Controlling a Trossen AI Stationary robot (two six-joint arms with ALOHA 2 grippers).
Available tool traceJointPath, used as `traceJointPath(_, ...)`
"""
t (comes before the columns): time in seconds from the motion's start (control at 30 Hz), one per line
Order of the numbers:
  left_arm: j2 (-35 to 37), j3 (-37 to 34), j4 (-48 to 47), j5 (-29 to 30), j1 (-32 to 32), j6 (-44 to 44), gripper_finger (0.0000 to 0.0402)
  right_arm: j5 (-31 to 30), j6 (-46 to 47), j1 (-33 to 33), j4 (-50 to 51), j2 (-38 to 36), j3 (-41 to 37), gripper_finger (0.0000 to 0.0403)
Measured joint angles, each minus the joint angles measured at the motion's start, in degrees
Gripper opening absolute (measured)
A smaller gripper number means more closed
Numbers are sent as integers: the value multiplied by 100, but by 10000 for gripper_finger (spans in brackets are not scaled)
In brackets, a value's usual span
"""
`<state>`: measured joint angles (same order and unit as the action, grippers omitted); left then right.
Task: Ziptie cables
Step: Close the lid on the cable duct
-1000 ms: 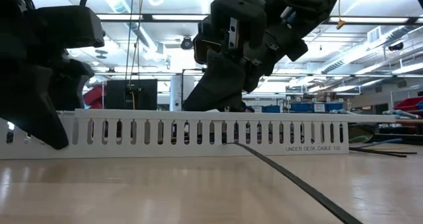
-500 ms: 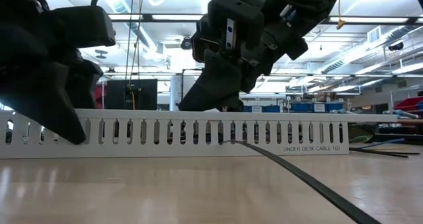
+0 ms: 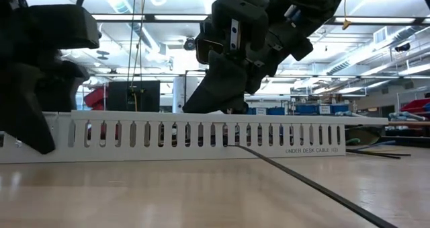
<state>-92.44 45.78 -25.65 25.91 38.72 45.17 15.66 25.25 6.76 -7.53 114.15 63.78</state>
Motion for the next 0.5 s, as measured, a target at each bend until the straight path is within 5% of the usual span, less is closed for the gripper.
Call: traceJointPath(0.5, 4, 0, 48, -11, -87, -125, 228, 49, 55, -4, -67, 2, -14, 0)
